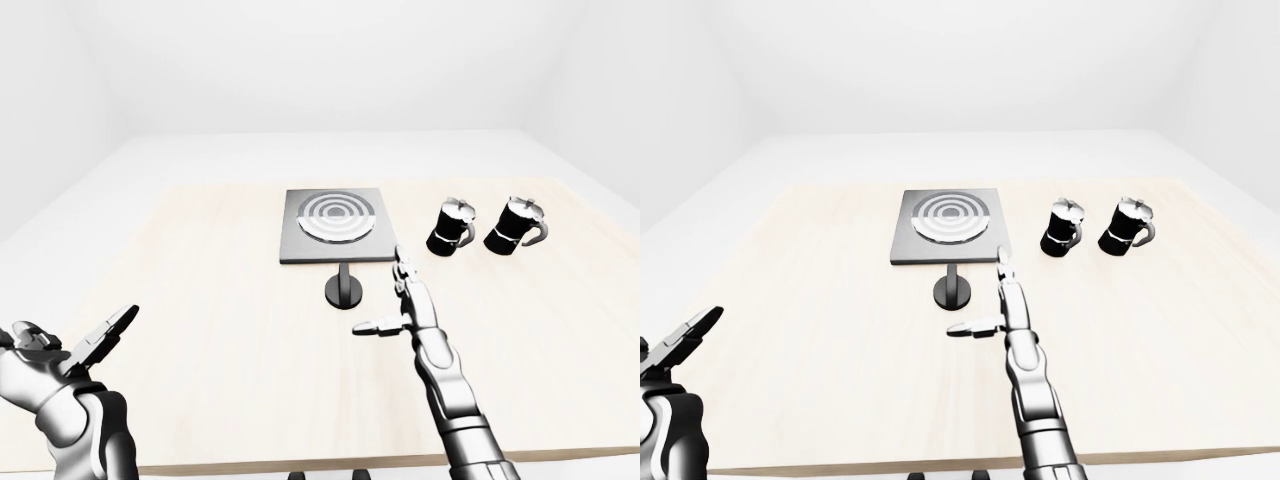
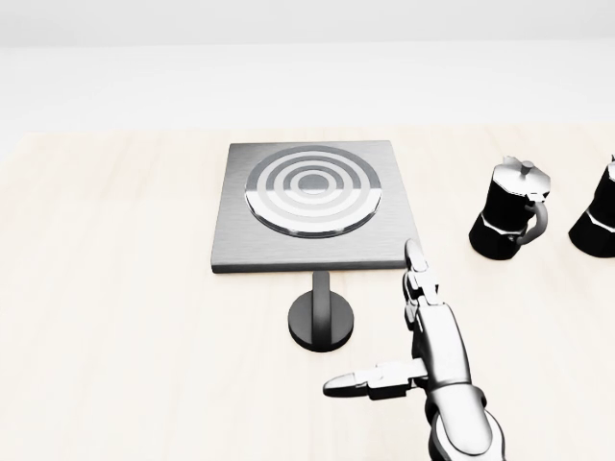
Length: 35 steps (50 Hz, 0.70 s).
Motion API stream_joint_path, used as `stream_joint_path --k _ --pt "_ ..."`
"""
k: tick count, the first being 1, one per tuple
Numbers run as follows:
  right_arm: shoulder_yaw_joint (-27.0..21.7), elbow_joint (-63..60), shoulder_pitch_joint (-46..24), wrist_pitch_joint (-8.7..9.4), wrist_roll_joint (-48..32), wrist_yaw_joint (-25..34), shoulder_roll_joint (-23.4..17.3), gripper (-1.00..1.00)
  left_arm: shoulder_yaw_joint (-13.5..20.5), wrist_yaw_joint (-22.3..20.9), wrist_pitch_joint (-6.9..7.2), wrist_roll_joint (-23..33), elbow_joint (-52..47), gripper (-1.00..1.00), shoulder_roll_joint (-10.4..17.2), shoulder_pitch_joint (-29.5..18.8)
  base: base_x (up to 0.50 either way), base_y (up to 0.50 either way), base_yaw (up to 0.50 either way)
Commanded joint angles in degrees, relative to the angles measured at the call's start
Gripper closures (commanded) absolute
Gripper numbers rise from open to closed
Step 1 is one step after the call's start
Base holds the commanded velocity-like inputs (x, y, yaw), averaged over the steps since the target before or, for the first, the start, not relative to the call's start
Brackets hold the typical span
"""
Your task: Turn off the stove.
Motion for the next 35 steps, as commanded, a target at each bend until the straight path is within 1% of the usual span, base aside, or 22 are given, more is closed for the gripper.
stream_joint_path --k 1,4,8,14,22,25,26,27,30,34,35 --pt "0.76 1.44 -1.87 0.25 -0.54 0.28 0.35 -1.0 -0.05 -0.26 0.0 0.15 0.61 -1.0 -0.13 -0.13 0.0 0.0 0.0" --pt "0.99 2.62 -2.72 -0.12 -0.72 0.35 0.57 -1.0 0.0 -0.12 0.0 -0.04 -0.11 -1.0 -0.1 0.16 0.0 0.0 0.0" --pt "1.01 5.06 -3.9 -1.34 -0.66 0.43 0.71 -1.0 0.1 -0.09 0.0 -0.13 -0.18 -1.0 -0.09 0.13 0.0 0.0 0.0" --pt "1.28 5.87 -4.67 -1.25 -0.95 0.46 0.9 -1.0 0.05 -0.01 0.0 -0.05 0.03 -1.0 -0.11 0.0 0.0 0.0 0.0" --pt "1.43 8.25 -5.21 -2.53 -0.93 0.29 1.16 -1.0 -0.16 0.33 0.0 -0.14 0.27 -1.0 0.14 -0.11 0.0 0.0 0.0" --pt "1.47 7.67 -4.93 -2.32 -0.81 0.34 1.26 -1.0 -0.14 0.33 0.0 -0.09 0.29 -1.0 0.13 -0.17 0.0 0.0 0.0" --pt "1.58 7.26 -4.78 -2.04 -0.91 0.23 1.35 -1.0 -0.1 0.35 0.0 -0.13 0.12 -1.0 0.14 -0.11 0.0 0.0 0.0" --pt "1.81 6.34 -4.52 -1.34 -1.15 0.02 1.5 -1.0 -0.1 0.27 0.0 -0.07 0.21 -1.0 0.09 -0.12 0.0 0.0 0.0" --pt "2.19 5.17 -4.25 -0.43 -1.5 -0.05 1.66 -1.0 -0.13 0.11 0.0 -0.02 0.58 -1.0 0.03 -0.19 0.0 0.0 0.0" --pt "2.3 6.43 -4.67 -0.62 -1.79 -0.35 1.8 -1.0 -0.1 0.53 0.0 -0.05 0.8 -1.0 0.21 -0.45 0.0 0.0 0.0" --pt "2.48 7.01 -4.64 -1.37 -1.94 -0.3 1.85 -1.0 -0.04 0.72 0.0 -0.19 0.32 -1.0 0.33 -0.35 0.0 0.0 0.0"
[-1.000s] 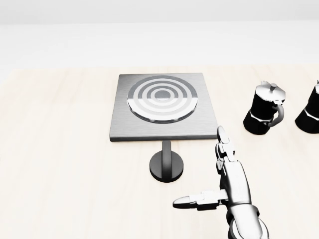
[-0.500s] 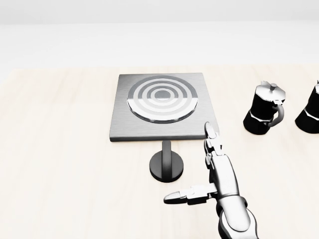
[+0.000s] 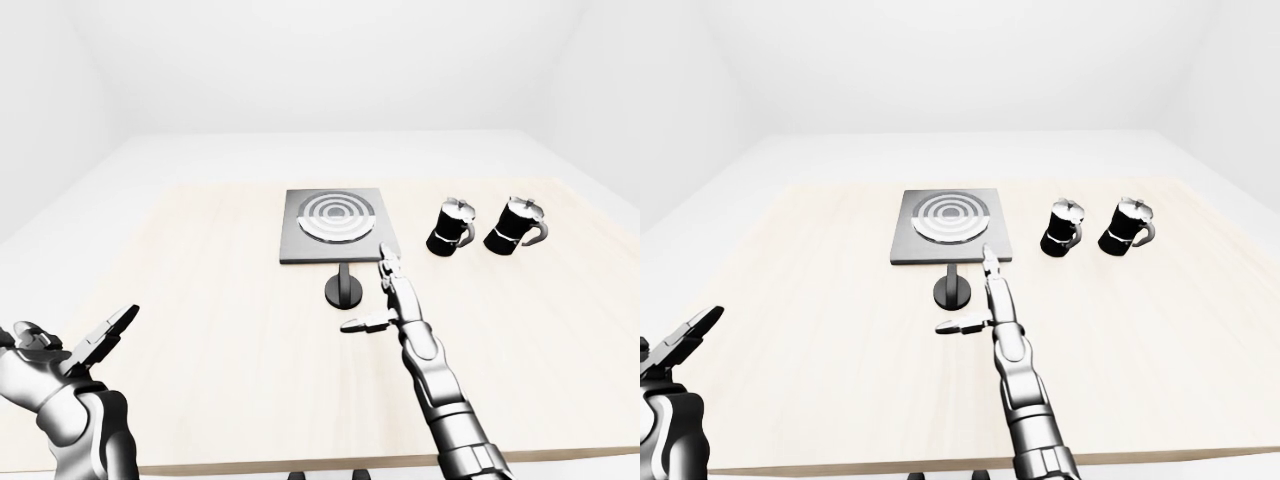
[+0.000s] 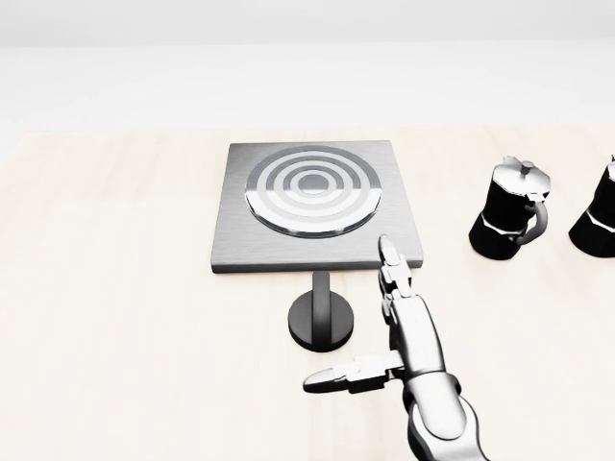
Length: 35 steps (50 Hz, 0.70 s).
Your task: Turn off the stove.
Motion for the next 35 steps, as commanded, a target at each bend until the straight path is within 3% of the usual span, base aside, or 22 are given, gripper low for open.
stream_joint_path --k 1,5,7,35 --pt "0.76 1.54 -0.33 -0.78 -0.72 -0.22 0.49 -1.0 0.09 0.5 0.0 -0.13 -0.17 -1.0 0.24 -0.13 0.0 0.0 0.0" --pt "0.68 2.96 -0.81 -1.56 -0.65 0.01 0.55 -1.0 0.05 0.4 0.0 -0.08 -0.12 -1.0 0.17 -0.11 0.0 0.0 0.0" --pt "0.64 5.7 -1.69 -3.13 -0.36 0.34 0.67 -1.0 0.11 0.33 0.0 -0.19 -0.28 -1.0 0.18 -0.03 0.0 0.0 0.0" --pt "1.25 14.26 -4.93 -3.13 -1.25 1.06 1.82 -1.0 -0.05 0.24 0.0 0.06 0.3 -1.0 0.1 -0.19 0.0 0.0 0.0"
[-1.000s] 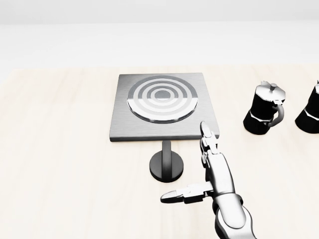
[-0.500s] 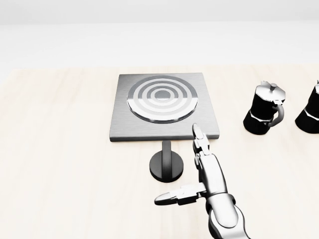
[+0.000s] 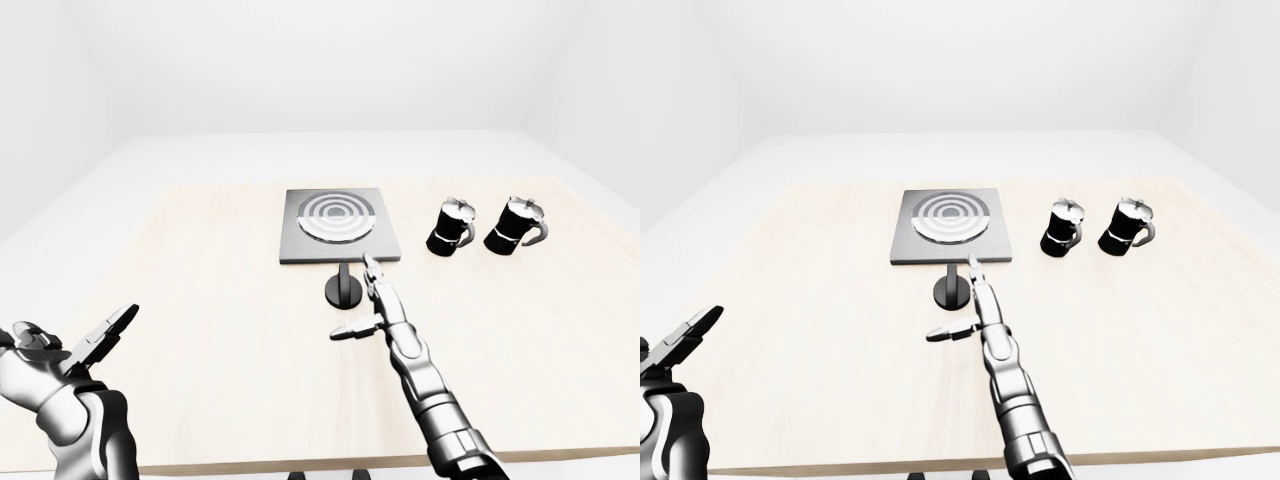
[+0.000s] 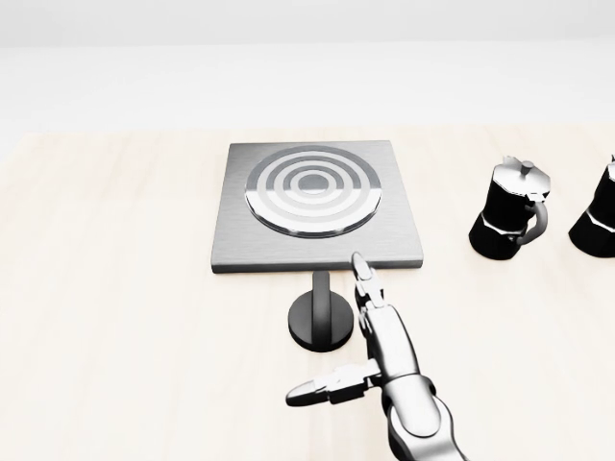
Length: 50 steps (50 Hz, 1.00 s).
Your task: Turn off the stove.
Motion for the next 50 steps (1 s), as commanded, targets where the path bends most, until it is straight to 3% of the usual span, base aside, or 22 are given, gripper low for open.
stream_joint_path --k 1,40,50 --pt "0.07 3.13 -1.05 0.0 -0.1 0.31 0.32 -1.0 0.02 -0.01 0.0 -0.01 0.16 -1.0 0.07 -0.08 0.0 0.0 0.0" --pt "1.81 3.41 -0.82 0.0 -2.22 0.62 1.9 -1.0 -0.05 0.08 0.0 -0.07 0.32 -1.0 0.08 -0.16 0.0 0.0 0.0" --pt "2.98 0.59 2.54 0.0 -2.74 0.6 2.47 -1.0 -0.1 0.13 0.0 -0.02 0.45 -1.0 0.08 -0.2 0.0 0.0 0.0"
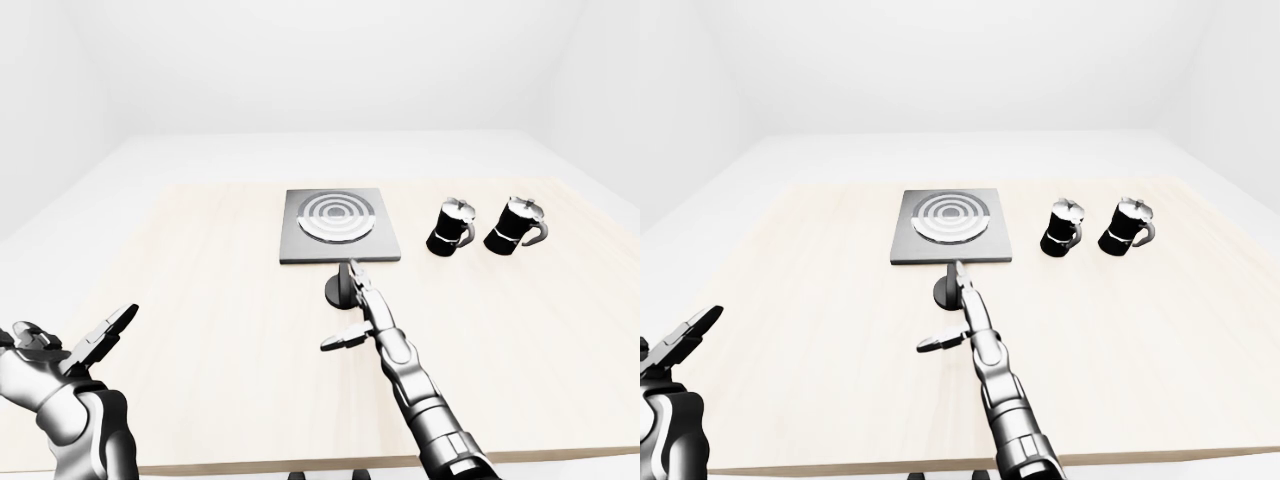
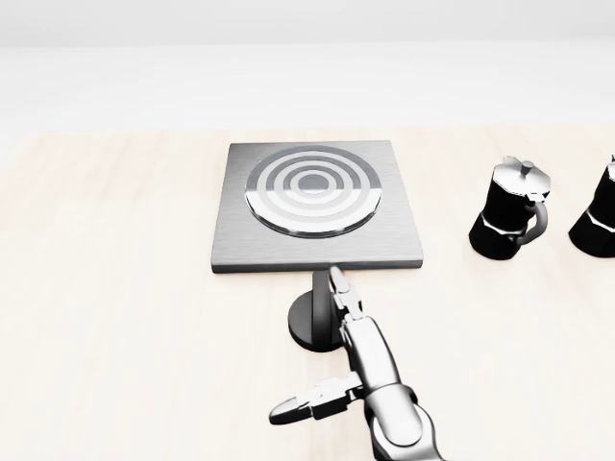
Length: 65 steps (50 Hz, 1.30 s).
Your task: Turn off the stove.
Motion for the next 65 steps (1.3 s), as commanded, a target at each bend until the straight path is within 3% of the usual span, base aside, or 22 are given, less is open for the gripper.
stream_joint_path --k 1,21,23,26,31,33,35,42,46,47,48,50,54,56,57,65 --pt "1.42 -3.17 3.31 0.0 -0.66 0.24 0.7 -1.0 -0.1 0.1 0.0 0.05 0.07 -1.0 0.01 0.02 0.0 0.0 0.0" --pt "8.07 -8.72 6.75 0.0 -5.81 0.06 4.23 -1.0 0.02 0.05 0.0 -0.11 -0.09 -1.0 -0.03 0.03 0.0 0.0 0.0" --pt "10.04 -10.87 6.78 2.75 -7.63 0.62 5.19 -1.0 0.02 0.2 0.0 -0.23 0.02 -1.0 0.08 -0.14 0.0 0.0 0.0" --pt "10.97 -10.33 5.98 3.5 -7.99 1.47 6.11 -1.0 -0.12 0.16 0.0 -0.15 0.44 -1.0 0.05 -0.19 0.0 0.0 0.0" --pt "11.17 -6.72 3.36 3.18 -8.48 2.41 7.5 -1.0 -0.06 0.26 0.0 -0.28 -0.02 -1.0 0.07 0.01 0.0 0.0 0.0" --pt "11.86 -7.14 2.81 4.18 -9.1 3.4 8.34 -1.0 0.01 0.21 0.0 -0.33 -0.31 -1.0 0.06 0.11 0.0 0.0 0.0" --pt "12.45 -6.34 1.37 6.57 -10.6 3.59 9.35 -1.0 0.07 0.17 0.0 -0.29 -0.3 -1.0 0.0 0.08 0.0 0.0 0.0" --pt "11.5 -0.74 -3.03 5.13 -10.65 6.83 11.36 -1.0 0.03 0.17 0.0 -0.32 -0.28 -1.0 -0.02 0.06 0.0 0.0 0.0" --pt "7.2 3.07 -8.58 4.14 -10.52 5.79 9.49 -1.0 0.06 0.01 0.0 -0.36 -0.18 -1.0 -0.04 0.08 0.0 0.0 0.0" --pt "4.32 4.94 -12.21 5.21 -10.86 3.56 7.35 -1.0 0.09 -0.02 0.0 -0.45 -0.37 -1.0 -0.02 0.14 0.0 0.0 0.0" --pt "4.18 5.37 -12.56 5.1 -10.78 3.34 7.18 -1.0 0.1 -0.03 0.0 -0.44 -0.39 -1.0 -0.03 0.13 0.0 0.0 0.0" --pt "0.04 7.54 -17.83 5.97 -9.38 1.62 3.52 -1.0 0.19 -0.05 0.0 -0.51 -0.8 -1.0 -0.08 0.27 0.0 0.0 0.0" --pt "-3.82 15.16 -28.94 6.0 -7.8 0.18 -2.75 -1.0 -0.02 -0.04 0.0 -0.34 -0.12 -1.0 -0.1 0.01 0.0 0.0 0.0" --pt "-3.4 14.89 -31.91 7.57 -7.37 2.29 -3.2 -1.0 -0.11 0.07 0.0 -0.32 -0.06 -1.0 -0.04 -0.06 0.0 0.0 0.0" --pt "-2.25 11.02 -33.22 10.0 -8.13 4.06 -2.49 -1.0 -0.13 0.24 0.0 -0.35 -0.18 -1.0 0.03 -0.13 0.0 0.0 0.0" --pt "0.37 -2.8 -32.64 10.0 -12.59 8.54 1.02 -1.0 -0.09 -0.12 0.0 -0.55 -0.2 -1.0 0.01 -0.06 0.0 0.0 0.0"
